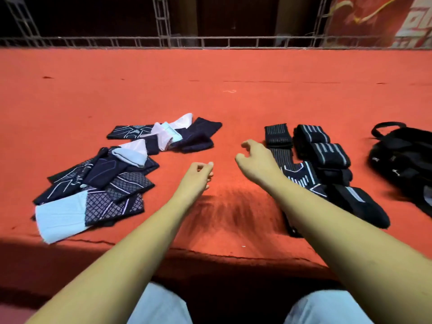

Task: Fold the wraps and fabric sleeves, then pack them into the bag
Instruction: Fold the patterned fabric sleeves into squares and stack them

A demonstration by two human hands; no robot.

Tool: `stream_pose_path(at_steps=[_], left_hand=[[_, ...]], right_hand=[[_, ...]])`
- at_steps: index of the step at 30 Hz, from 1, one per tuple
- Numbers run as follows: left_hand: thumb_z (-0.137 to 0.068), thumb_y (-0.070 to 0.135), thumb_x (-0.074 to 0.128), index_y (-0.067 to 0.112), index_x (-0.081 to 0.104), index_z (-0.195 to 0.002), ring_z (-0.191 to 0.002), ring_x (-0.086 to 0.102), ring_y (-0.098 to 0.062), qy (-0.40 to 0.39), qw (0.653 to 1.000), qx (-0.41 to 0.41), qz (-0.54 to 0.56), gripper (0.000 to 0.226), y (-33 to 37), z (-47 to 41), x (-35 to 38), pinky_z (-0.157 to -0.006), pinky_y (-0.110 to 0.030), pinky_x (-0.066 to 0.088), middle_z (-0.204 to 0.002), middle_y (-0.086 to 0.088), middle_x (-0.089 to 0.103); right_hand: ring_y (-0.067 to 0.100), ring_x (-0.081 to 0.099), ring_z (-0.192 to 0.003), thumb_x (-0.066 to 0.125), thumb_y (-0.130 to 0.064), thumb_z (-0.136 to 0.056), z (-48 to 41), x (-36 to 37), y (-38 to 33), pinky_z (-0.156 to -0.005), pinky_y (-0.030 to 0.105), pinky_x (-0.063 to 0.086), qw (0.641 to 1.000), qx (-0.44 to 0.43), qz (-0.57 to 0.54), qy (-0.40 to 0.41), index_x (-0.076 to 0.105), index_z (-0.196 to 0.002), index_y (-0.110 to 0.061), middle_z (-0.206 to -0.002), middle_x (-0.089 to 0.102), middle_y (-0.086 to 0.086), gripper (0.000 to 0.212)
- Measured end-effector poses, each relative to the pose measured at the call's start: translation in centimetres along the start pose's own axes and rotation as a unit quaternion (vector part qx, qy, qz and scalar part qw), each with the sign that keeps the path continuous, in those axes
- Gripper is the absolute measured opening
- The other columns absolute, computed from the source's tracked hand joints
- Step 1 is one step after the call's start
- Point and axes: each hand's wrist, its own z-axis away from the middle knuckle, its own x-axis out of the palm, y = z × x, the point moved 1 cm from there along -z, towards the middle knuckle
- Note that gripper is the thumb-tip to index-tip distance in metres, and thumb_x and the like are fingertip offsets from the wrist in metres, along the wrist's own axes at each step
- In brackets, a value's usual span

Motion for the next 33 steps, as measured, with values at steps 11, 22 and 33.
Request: stream_pose_path(at_steps=[11, 22, 33], left_hand=[[-0.085, 0.017, 0.07, 0.015, 0.066, -0.12, -0.116, 0.047, -0.037, 0.22, 0.882, 0.081, -0.409, 0.035, -7.0, 0.2, -21.1, -0.104, -0.042, 0.036, -0.118, -0.016, 0.054], [-0.087, 0.026, 0.07, 0.016, 0.068, -0.118, -0.114, 0.042, -0.035, 0.285, 0.828, 0.141, -0.462, 0.032, -12.9, -2.4, -22.1, -0.102, -0.05, 0.035, -0.12, -0.014, 0.046], [-0.071, 0.084, 0.045, 0.039, 0.05, -0.139, -0.123, 0.038, -0.026, 0.233, 0.833, 0.163, -0.475, 0.082, -12.5, -1.9, -22.2, -0.105, -0.045, 0.032, -0.132, -0.004, 0.041]], right_hand=[[0.034, 0.053, -0.118, 0.06, -0.012, -0.086, 0.9, 17.5, -8.5, -0.098, 0.033, 0.036, 0.976, -0.105, -0.008, -0.19, 0.059, -0.123, 0.0, -0.123, 0.061, 0.021, 0.039], [0.033, 0.047, -0.123, 0.064, -0.031, -0.086, -2.5, 25.1, -8.8, -0.107, 0.045, 0.038, 0.953, -0.185, 0.096, -0.219, 0.048, -0.141, -0.026, -0.131, 0.052, 0.009, 0.057], [0.026, 0.055, -0.108, 0.054, -0.023, -0.092, -4.7, 24.6, -8.8, -0.09, 0.04, 0.042, 0.967, -0.234, 0.024, -0.098, 0.07, -0.101, -0.023, -0.106, 0.063, -0.001, 0.018]])
